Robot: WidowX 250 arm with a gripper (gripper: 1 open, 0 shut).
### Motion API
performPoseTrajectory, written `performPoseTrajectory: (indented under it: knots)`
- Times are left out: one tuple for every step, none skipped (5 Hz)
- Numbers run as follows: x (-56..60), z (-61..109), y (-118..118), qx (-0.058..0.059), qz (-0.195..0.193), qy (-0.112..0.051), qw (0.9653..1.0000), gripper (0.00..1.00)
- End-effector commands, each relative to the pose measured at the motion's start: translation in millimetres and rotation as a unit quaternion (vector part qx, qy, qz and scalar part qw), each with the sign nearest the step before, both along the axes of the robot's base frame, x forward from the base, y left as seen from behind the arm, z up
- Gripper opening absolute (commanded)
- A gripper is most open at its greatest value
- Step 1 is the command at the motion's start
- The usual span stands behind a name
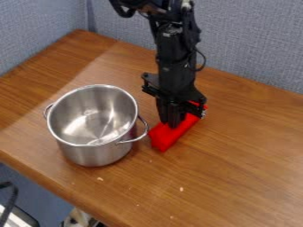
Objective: Move the red object from the metal pot to the table
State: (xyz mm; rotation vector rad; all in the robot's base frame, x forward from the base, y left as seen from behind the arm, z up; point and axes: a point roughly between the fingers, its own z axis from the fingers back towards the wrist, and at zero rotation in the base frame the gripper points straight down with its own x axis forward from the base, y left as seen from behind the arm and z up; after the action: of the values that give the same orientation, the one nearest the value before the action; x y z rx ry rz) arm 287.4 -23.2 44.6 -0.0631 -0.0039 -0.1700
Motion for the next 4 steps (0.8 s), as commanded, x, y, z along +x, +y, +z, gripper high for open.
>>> performPoseTrajectory:
  knots:
    - [-5.1,-3.0,-5.9,0.001,-0.009,0.011,0.9999,0.00]
    - [-6.5,-4.5,-7.0,0.001,-0.008,0.016,0.9998,0.00]
    - [-8.0,-6.2,-8.2,0.000,-0.008,0.020,0.9998,0.00]
    - [-9.3,-8.2,-9.5,0.000,-0.008,0.024,0.9997,0.00]
